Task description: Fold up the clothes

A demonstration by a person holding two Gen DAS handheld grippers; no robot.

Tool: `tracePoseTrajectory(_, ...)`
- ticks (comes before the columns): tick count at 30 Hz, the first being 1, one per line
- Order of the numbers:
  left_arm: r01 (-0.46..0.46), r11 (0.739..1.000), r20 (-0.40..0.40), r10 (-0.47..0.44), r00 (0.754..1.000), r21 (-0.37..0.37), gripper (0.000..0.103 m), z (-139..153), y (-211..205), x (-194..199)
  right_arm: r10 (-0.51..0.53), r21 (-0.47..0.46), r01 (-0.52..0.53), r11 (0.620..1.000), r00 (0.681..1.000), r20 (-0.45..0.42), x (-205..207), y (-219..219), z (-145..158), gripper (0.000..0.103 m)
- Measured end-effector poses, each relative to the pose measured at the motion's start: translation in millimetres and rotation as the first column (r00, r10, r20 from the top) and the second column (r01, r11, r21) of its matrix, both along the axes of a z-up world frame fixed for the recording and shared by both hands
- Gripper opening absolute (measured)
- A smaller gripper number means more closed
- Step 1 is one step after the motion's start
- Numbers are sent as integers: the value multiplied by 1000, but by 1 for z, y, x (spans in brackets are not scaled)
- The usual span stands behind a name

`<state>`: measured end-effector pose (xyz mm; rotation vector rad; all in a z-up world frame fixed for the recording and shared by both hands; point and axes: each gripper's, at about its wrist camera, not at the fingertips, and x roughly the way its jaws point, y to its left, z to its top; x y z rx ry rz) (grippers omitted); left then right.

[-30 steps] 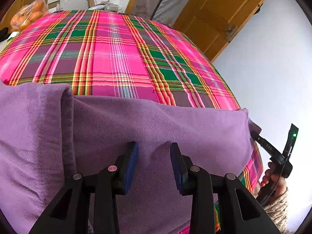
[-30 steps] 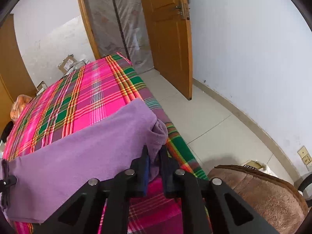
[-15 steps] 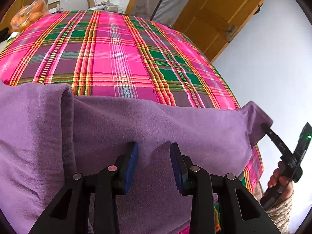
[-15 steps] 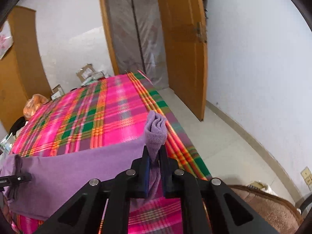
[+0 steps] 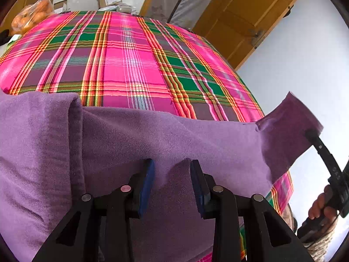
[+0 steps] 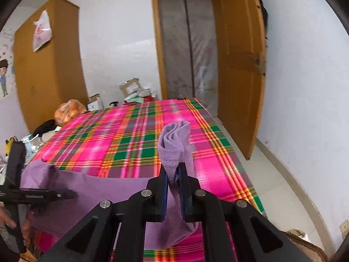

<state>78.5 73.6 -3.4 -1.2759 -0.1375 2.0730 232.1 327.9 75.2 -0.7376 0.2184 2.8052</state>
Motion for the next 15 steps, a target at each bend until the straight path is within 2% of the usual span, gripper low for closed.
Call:
tracePoseTrajectory(3,-4,1000,9,4,1000,1,35,0,0,-1,34,-1,-34,999,999,-7,-2,-12,4,9)
tracePoseTrajectory(8,-8,1000,69,7,998,14,35,0,-2,-8,90,-24,-90,996,996,0,-10,-33,1,9)
tracePoseTrajectory(15,-27,996,168,13,986,85,36,-3,-12,-15,165,-40,-163,986,986,37,-26,-61,-15,9)
